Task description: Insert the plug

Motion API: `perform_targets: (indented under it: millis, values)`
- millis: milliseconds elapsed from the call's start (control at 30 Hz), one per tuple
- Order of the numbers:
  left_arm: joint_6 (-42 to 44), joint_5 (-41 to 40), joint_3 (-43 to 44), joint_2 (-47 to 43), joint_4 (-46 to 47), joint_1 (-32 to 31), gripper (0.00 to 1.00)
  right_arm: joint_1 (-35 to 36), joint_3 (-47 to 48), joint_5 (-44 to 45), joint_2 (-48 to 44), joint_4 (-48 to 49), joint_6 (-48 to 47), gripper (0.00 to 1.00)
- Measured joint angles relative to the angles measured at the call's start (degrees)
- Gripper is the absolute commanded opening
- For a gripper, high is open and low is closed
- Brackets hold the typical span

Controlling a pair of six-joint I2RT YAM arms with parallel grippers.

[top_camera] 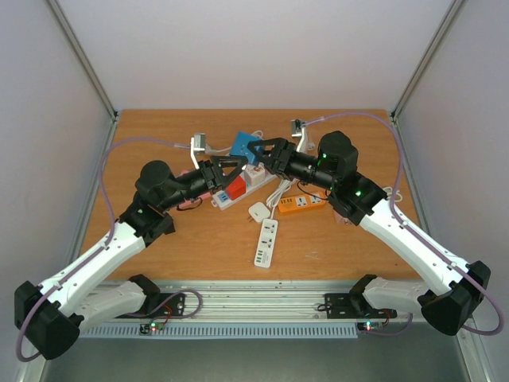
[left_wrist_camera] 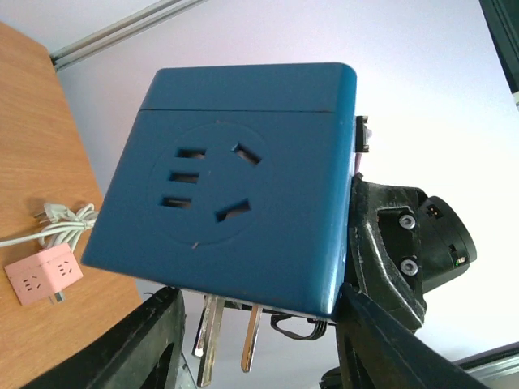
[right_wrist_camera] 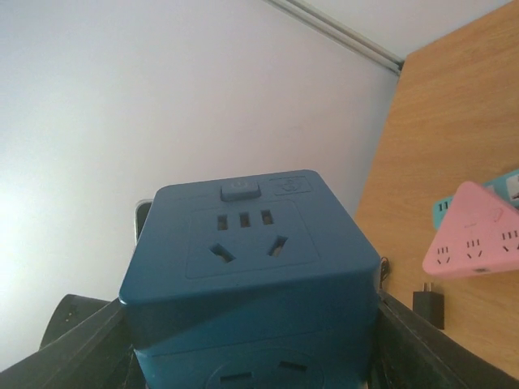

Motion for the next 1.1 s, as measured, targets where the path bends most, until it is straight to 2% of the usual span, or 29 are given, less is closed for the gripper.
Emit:
perform_targets:
  millis: [67,167,300,400,700,767,900,1100]
  values:
    - [0.1,0.3,0.1,0.1,0.4,0.0,0.56,-0.1,-0.1,-0.1,0.0,0.6,0.3,0.54]
    - [1.0,1.1,0.7,0.7,0.4,-0.1,0.73,-0.1,-0.2,-0.3,0.0,1.4,0.7,0.54]
    - [2.5,1.5,1.2,1.9,0.4,-0.1,0.82,-0.1,-0.9,-1.3,-0.2,3.0,1.2,0.53]
    - [3.2,1.2,1.2,2.1,0.1,-0.1,0.80,0.0,-1.3,-2.1,-0.2,3.5,1.5,0.53]
    - [2.6,0.2,1.2,2.1,2.1,-0.3,0.67,-0.1,-1.7,-3.0,-0.6,4.9,2.1,0.54]
    - [2.8,0.3,1.2,2.0,2.7,-0.5,0.67,-0.2,-1.8,-3.2,-1.0,4.9,2.1,0.55]
    - [3.9,0.4,1.2,1.8,3.0,-0.7,0.72,-0.3,-1.8,-4.0,-1.5,4.6,1.5,0.55]
    - [6.7,0.4,1.1,1.3,3.3,-0.9,0.73,-0.3,-1.8,-5.3,-2.0,4.6,1.5,0.54]
